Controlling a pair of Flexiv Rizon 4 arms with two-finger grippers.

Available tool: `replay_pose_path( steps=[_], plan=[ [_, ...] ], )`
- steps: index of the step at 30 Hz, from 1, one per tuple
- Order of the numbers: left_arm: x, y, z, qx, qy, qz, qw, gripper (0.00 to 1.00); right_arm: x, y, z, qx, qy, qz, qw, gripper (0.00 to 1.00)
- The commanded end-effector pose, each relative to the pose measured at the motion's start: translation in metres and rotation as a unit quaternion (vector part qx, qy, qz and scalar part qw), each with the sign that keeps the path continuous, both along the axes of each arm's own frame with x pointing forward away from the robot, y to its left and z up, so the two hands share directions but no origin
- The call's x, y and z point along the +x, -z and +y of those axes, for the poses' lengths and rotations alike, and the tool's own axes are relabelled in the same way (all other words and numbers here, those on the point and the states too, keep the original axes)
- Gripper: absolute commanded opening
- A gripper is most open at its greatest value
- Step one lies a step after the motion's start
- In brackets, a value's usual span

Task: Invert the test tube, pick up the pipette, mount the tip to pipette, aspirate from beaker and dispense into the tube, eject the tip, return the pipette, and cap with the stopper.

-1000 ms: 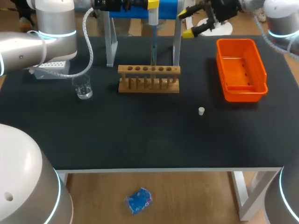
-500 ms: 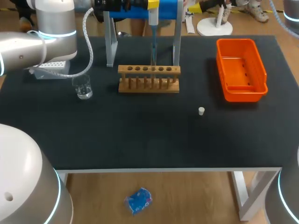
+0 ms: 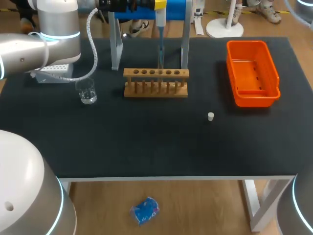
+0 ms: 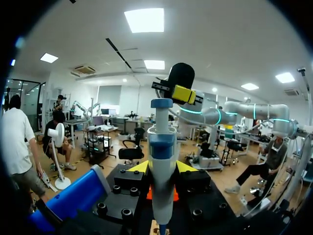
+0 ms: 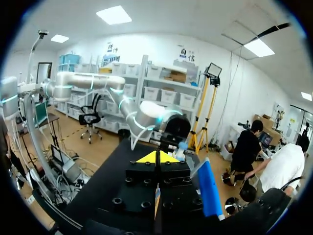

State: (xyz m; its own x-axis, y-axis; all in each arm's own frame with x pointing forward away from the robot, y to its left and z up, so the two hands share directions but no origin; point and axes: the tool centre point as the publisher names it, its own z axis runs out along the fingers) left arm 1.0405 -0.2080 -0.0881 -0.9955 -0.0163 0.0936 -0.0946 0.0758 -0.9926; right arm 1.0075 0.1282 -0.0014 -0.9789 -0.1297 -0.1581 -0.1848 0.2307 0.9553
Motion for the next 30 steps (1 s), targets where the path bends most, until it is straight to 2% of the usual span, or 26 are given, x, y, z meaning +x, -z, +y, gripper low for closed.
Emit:
replay_pose_path(
  steps=[1,15,16,19,26,30],
  plan=[
    [0.001,0.000,0.000,0.001,0.001,0.000,1.000,0.00,0.010,0.001,0.000,0.006,-0.016,0.002,1.000,0.00],
    [0.001,0.000,0.000,0.001,0.001,0.000,1.000,0.00,0.010,0.001,0.000,0.006,-0.016,0.002,1.000,0.00],
    [0.001,0.000,0.000,0.001,0.001,0.000,1.000,0.00,0.009,0.003,0.002,0.020,-0.024,0.015,0.999,0.00],
    [0.001,0.000,0.000,0.001,0.001,0.000,1.000,0.00,0.011,0.005,0.011,0.029,-0.036,0.034,0.998,0.00],
    [0.001,0.000,0.000,0.001,0.001,0.000,1.000,0.00,0.014,-0.006,0.030,0.089,-0.070,0.061,0.992,0.00],
    [0.001,0.000,0.000,0.001,0.001,0.000,1.000,0.00,0.015,-0.010,0.040,0.088,-0.080,0.073,0.990,0.00]
  ],
)
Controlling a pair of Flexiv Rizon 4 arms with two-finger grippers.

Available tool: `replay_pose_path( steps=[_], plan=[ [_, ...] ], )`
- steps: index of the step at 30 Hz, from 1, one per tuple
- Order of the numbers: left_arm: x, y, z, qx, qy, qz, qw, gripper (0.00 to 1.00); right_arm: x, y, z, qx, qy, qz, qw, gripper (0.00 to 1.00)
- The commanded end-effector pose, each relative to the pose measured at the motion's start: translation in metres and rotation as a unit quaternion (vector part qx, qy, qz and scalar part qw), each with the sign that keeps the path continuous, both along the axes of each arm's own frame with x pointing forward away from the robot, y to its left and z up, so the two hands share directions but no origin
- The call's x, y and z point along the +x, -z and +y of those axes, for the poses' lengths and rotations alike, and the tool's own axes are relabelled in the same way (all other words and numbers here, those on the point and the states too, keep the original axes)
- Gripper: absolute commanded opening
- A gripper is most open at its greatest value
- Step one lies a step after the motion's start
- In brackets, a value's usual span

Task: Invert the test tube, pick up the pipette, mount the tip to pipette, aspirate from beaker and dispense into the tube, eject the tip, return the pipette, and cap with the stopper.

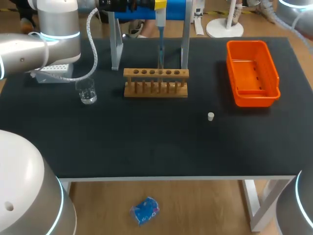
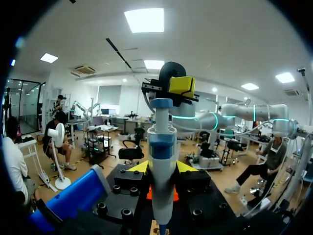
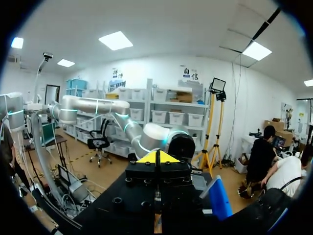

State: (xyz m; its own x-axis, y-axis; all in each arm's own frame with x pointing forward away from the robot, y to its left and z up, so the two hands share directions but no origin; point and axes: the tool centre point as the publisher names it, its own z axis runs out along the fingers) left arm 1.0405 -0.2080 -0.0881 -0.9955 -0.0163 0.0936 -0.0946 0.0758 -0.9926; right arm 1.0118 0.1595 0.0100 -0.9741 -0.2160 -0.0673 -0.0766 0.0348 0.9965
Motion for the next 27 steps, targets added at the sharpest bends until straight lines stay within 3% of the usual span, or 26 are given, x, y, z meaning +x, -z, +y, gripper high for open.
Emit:
replay_pose_path(
  steps=[1,9,27],
  plan=[
    [0.001,0.000,0.000,0.001,0.001,0.000,1.000,0.00,0.011,0.001,0.011,0.001,-0.034,0.005,0.999,0.00],
    [0.001,0.000,0.000,0.001,0.001,0.000,1.000,0.00,0.021,-0.001,0.031,-0.009,-0.048,0.018,0.999,0.00],
    [0.001,0.000,0.000,0.001,0.001,0.000,1.000,0.00,0.037,0.006,0.058,-0.012,-0.005,0.037,0.999,0.00]
  ],
)
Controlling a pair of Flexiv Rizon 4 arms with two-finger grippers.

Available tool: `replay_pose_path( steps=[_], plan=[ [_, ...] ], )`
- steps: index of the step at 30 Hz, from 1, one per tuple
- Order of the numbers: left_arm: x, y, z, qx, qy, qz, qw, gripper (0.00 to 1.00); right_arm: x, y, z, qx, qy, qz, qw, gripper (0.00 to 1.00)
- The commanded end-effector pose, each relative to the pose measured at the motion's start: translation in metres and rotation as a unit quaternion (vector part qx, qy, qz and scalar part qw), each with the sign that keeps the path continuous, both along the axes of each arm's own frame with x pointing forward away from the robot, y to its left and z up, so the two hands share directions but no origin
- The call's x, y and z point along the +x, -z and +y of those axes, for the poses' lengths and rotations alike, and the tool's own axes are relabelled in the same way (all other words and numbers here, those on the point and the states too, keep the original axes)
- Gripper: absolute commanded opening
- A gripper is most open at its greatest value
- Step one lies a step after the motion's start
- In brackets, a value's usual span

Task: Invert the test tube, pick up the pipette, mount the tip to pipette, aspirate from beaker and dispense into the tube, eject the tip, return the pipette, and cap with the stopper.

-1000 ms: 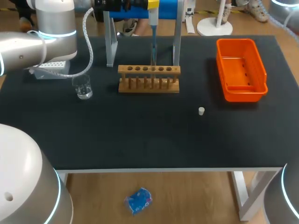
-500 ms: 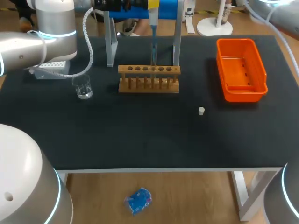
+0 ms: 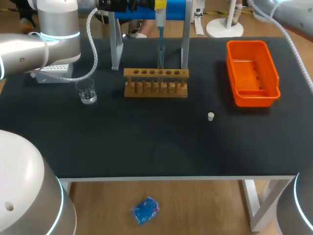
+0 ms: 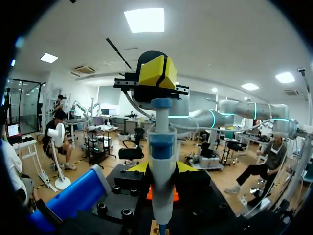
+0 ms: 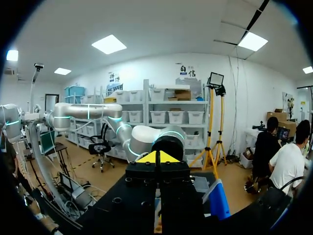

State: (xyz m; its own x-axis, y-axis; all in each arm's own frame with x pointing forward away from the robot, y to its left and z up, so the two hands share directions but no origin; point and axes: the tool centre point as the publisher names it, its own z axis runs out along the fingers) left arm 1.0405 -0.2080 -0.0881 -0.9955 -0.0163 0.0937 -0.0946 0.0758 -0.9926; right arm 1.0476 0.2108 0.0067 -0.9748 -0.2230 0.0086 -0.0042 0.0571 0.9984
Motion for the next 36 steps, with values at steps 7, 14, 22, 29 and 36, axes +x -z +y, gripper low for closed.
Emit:
replay_pose_path(
  steps=[7,14,22,29,36],
  plan=[
    [0.001,0.000,0.000,0.001,0.001,0.000,1.000,0.00,0.004,0.009,0.012,0.003,-0.001,0.006,1.000,0.00],
    [0.001,0.000,0.000,0.001,0.001,0.000,1.000,0.00,0.005,0.017,0.013,0.004,0.002,0.011,1.000,0.00],
    [0.001,0.000,0.000,0.001,0.001,0.000,1.000,0.00,0.005,0.021,0.012,0.015,0.003,0.017,1.000,0.00],
    [0.001,0.000,0.000,0.001,0.001,0.000,1.000,0.00,0.005,0.024,0.014,0.018,0.000,0.021,1.000,0.00],
    [0.001,0.000,0.000,0.001,0.001,0.000,1.000,0.00,0.002,0.028,0.014,0.022,0.001,0.026,0.999,0.00]
  ],
)
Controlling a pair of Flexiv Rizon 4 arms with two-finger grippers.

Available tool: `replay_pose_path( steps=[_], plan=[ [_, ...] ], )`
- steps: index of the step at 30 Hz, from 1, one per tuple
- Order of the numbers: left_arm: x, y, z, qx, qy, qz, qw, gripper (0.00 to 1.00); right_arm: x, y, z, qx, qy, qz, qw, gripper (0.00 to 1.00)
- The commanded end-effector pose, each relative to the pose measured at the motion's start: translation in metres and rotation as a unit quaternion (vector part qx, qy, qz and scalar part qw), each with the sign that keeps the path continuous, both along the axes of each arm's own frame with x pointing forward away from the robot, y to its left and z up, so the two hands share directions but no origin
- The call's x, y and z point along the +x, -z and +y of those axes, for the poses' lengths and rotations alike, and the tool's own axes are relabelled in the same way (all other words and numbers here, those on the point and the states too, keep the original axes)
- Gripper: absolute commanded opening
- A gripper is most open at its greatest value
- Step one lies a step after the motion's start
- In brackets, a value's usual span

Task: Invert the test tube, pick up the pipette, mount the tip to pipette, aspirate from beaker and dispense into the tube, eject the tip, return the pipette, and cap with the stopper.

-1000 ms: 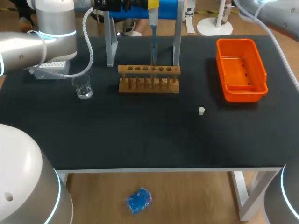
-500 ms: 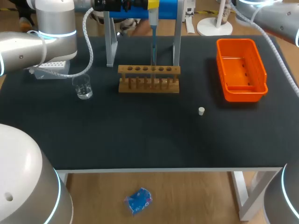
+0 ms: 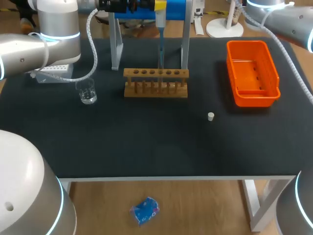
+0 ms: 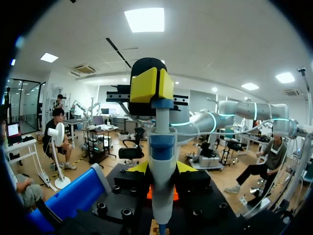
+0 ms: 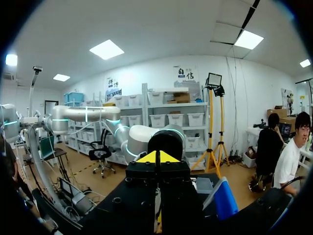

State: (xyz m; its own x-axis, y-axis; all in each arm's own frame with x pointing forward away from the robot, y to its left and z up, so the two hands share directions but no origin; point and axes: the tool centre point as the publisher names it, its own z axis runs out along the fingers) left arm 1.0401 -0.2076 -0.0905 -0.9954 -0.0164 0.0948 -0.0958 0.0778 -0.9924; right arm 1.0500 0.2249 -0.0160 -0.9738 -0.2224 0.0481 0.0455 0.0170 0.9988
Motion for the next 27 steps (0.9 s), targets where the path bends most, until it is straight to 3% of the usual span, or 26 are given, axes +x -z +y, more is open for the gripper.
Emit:
replay_pose_path(
  steps=[1,27],
  plan=[
    [0.001,-0.003,-0.001,0.000,0.001,0.000,1.000,0.00,-0.001,0.006,0.000,0.002,0.000,0.001,1.000,0.00],
    [0.001,-0.003,-0.001,0.000,0.001,0.000,1.000,0.00,-0.017,0.026,-0.002,0.003,0.008,0.030,1.000,0.00]
  ],
)
